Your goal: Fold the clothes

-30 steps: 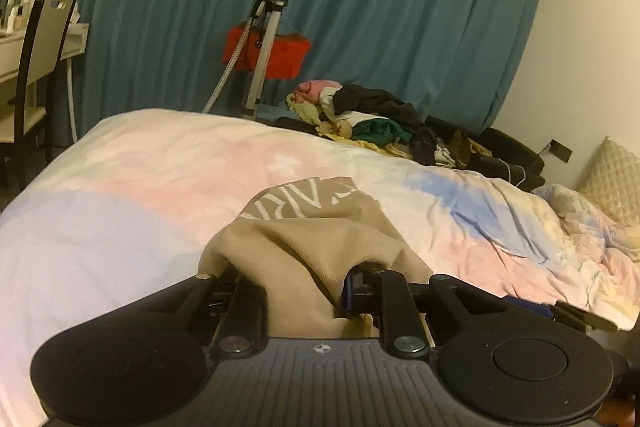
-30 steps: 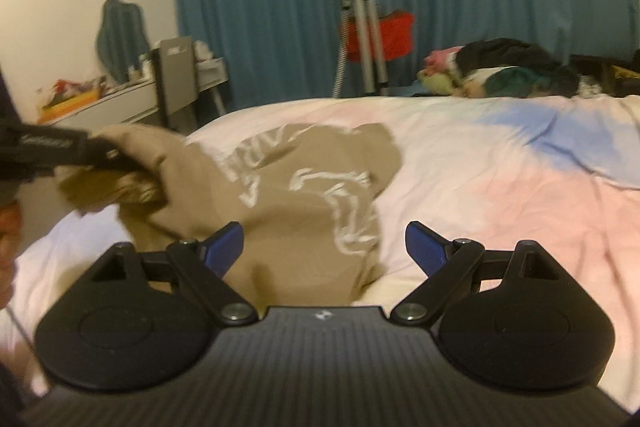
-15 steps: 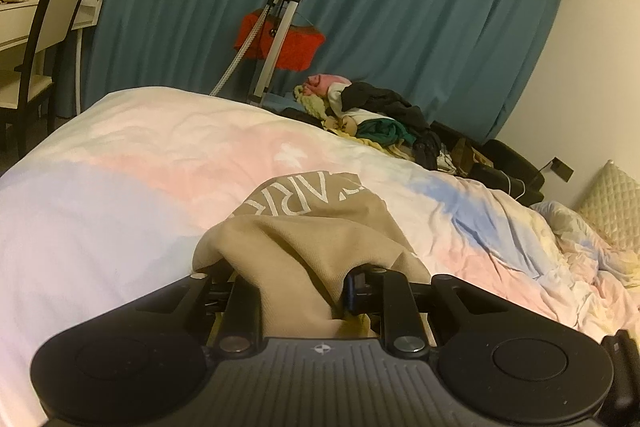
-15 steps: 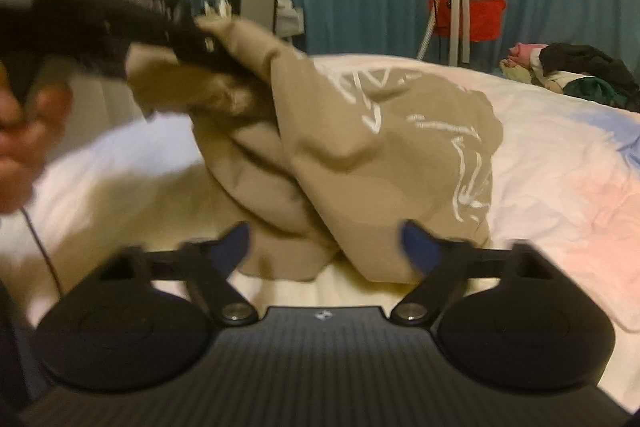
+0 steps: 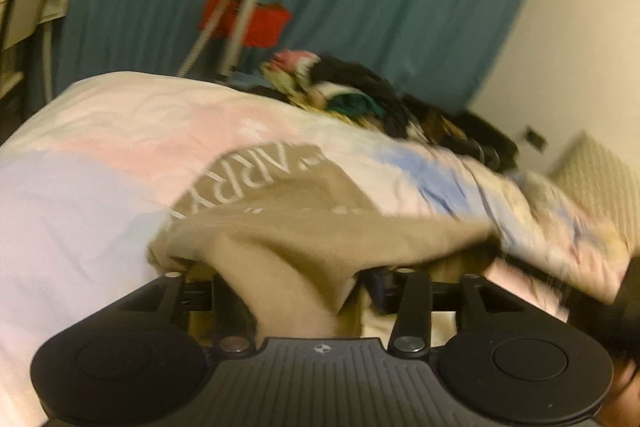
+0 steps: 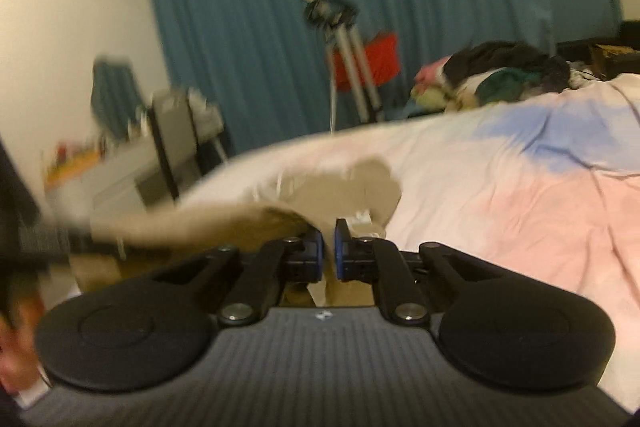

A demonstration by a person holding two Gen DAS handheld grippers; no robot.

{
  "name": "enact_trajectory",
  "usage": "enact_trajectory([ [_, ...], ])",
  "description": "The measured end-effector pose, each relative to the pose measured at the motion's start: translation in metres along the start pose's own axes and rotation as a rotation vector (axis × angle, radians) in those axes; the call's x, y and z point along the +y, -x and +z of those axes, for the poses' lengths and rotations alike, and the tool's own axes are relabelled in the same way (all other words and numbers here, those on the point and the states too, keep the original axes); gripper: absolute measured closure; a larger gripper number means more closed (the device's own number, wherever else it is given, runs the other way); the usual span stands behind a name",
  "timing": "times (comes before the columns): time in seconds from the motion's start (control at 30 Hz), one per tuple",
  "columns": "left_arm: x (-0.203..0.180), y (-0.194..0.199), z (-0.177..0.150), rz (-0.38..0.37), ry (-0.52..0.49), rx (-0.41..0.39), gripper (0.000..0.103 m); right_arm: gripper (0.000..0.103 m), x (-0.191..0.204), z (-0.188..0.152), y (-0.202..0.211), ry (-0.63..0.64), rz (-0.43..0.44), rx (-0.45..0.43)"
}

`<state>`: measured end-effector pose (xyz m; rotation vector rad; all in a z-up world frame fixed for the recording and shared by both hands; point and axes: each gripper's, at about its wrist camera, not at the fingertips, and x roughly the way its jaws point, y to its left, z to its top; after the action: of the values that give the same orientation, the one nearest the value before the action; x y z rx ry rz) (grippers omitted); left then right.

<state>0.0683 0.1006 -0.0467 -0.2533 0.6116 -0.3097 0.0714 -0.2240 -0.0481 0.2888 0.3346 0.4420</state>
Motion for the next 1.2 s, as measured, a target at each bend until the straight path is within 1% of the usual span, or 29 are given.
enact_trajectory([
  [0.07, -0.014, -0.003, -0.008, -0.028, -0.048, 0.042, 0.046, 0.095, -0.007, 0.011, 0.012, -0.022, -0.011, -0.053],
  [0.1, -0.021, -0.004, -0.013, -0.042, -0.065, 0.070, 0.042, 0.095, -0.010, 0.014, 0.015, -0.022, -0.020, -0.065],
  [0.17, -0.033, -0.006, -0.025, -0.066, -0.109, 0.134, 0.042, 0.095, -0.016, 0.021, 0.020, -0.021, -0.040, -0.086],
  [0.23, -0.046, -0.006, -0.038, -0.077, -0.181, 0.191, 0.040, 0.095, -0.022, 0.028, 0.025, -0.020, -0.059, -0.108],
  [0.33, -0.062, -0.008, -0.055, -0.070, -0.293, 0.250, 0.039, 0.095, -0.030, 0.034, 0.032, -0.042, -0.052, -0.100],
  [0.4, -0.071, -0.008, -0.062, -0.077, -0.358, 0.264, 0.038, 0.095, -0.036, 0.037, 0.033, -0.062, -0.047, -0.086],
  [0.5, -0.086, -0.004, -0.068, -0.095, -0.451, 0.245, 0.038, 0.095, -0.044, 0.038, 0.025, -0.090, -0.056, -0.050],
  [0.57, -0.095, 0.005, -0.069, -0.095, -0.497, 0.200, 0.036, 0.095, -0.048, 0.035, 0.018, -0.114, -0.064, -0.021],
  [0.63, -0.106, 0.016, -0.071, -0.118, -0.545, 0.138, 0.029, 0.095, -0.053, 0.033, 0.011, -0.138, -0.071, 0.007],
  [0.7, -0.115, 0.023, -0.071, -0.134, -0.584, 0.083, 0.029, 0.095, -0.057, 0.030, 0.008, -0.171, -0.066, 0.022],
  [0.73, -0.117, 0.025, -0.072, -0.138, -0.585, 0.069, 0.029, 0.095, -0.058, 0.029, 0.007, -0.180, -0.064, 0.025],
  [0.8, -0.116, 0.023, -0.070, -0.122, -0.568, 0.060, 0.029, 0.095, -0.058, 0.028, 0.004, -0.187, -0.064, 0.033],
  [0.87, -0.114, 0.021, -0.068, -0.106, -0.550, 0.051, 0.026, 0.095, -0.057, 0.027, 0.000, -0.179, -0.066, 0.039],
  [0.97, -0.111, 0.018, -0.065, -0.082, -0.525, 0.037, 0.026, 0.095, -0.054, 0.026, -0.001, -0.156, -0.061, 0.045],
  [1.0, -0.109, 0.016, -0.065, -0.062, -0.513, 0.045, 0.025, 0.095, -0.052, 0.026, -0.002, -0.147, -0.058, 0.047],
  [1.07, -0.100, 0.004, -0.063, 0.022, -0.482, 0.100, 0.025, 0.095, -0.049, 0.025, -0.002, -0.135, -0.050, 0.052],
  [1.13, -0.090, -0.010, -0.061, 0.122, -0.452, 0.151, 0.025, 0.095, -0.046, 0.025, -0.002, -0.125, -0.039, 0.059],
  [1.2, -0.079, -0.019, -0.058, 0.195, -0.421, 0.176, 0.024, 0.095, -0.044, 0.026, -0.002, -0.116, -0.025, 0.070],
])
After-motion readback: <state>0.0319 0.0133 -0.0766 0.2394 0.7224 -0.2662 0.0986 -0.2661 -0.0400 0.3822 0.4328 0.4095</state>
